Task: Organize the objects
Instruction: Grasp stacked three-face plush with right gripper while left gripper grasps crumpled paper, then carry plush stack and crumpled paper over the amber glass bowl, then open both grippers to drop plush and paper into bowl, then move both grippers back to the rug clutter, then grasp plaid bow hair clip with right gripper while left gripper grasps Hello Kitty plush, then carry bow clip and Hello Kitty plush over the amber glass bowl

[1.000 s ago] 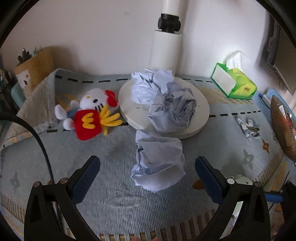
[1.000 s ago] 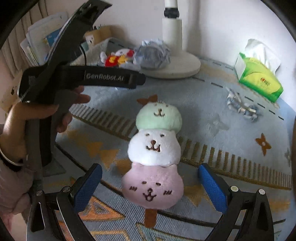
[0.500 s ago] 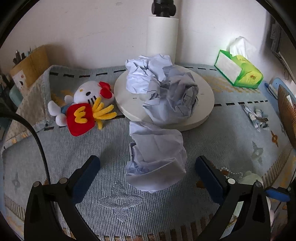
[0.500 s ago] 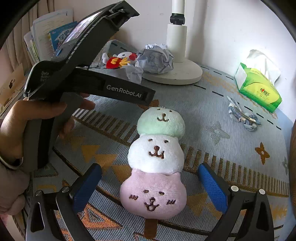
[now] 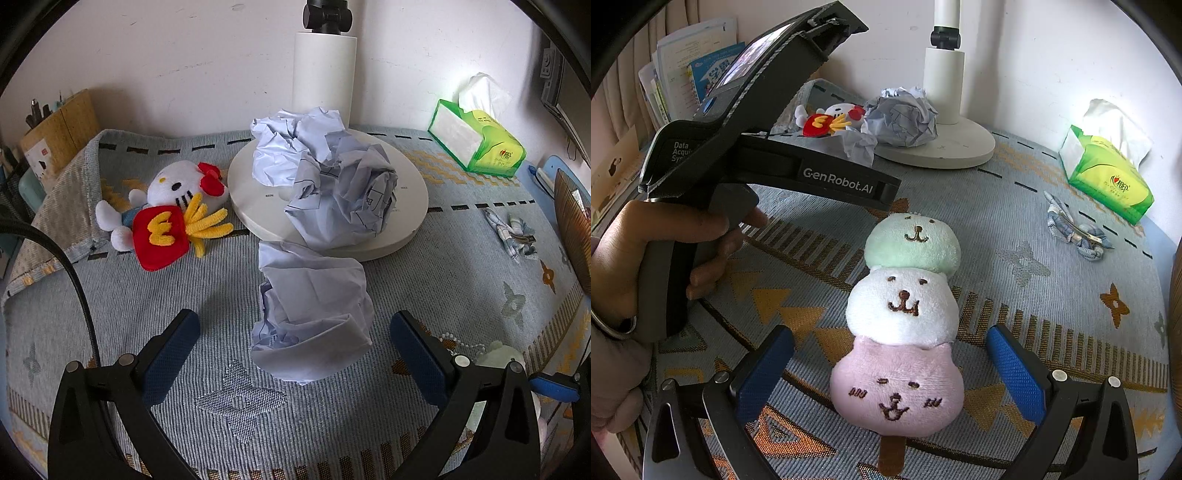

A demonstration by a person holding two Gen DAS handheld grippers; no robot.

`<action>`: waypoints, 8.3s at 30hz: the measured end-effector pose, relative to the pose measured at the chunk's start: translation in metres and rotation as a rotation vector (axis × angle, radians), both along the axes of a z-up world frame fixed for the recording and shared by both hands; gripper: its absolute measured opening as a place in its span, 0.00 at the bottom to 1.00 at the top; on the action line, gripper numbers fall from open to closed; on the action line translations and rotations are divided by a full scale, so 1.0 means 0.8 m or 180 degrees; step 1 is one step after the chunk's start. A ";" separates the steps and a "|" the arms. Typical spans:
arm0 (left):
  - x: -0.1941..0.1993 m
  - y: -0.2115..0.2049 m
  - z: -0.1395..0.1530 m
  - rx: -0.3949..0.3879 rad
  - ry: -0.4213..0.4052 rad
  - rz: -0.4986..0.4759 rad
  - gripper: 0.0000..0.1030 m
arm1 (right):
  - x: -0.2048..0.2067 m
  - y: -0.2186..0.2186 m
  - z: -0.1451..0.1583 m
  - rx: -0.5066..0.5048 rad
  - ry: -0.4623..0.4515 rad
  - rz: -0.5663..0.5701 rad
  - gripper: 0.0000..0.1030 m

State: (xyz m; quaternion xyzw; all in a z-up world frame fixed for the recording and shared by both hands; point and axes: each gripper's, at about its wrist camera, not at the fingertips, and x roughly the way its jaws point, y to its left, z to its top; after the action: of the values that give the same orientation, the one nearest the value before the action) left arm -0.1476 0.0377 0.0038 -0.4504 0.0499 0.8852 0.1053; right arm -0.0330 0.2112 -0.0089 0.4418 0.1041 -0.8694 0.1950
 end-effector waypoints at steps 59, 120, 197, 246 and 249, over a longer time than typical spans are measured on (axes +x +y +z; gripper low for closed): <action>0.122 0.361 0.167 0.0887 0.0876 -0.1669 0.43 | 0.071 0.454 0.212 -0.1098 0.1096 -0.1905 0.45; 0.088 0.169 0.186 0.0908 0.0810 -0.0927 1.00 | 0.018 0.332 0.271 -0.0968 0.1411 -0.1713 1.00; -0.009 -0.140 0.036 0.1022 0.0308 0.0643 0.59 | -0.122 0.114 0.037 -0.0366 0.0360 -0.1036 0.41; 0.104 0.325 0.188 0.1239 0.1160 -0.1736 0.61 | 0.067 0.469 0.235 -0.0646 0.1322 -0.2322 0.42; 0.106 0.342 0.180 0.1232 0.1111 -0.1825 0.61 | 0.060 0.484 0.229 -0.0636 0.1247 -0.2373 0.42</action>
State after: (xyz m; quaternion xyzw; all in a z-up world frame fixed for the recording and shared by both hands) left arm -0.0629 0.3112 0.1482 -0.2324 0.0230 0.8762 0.4215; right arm 0.0149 0.5980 0.1744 0.2548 -0.1122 -0.9537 -0.1140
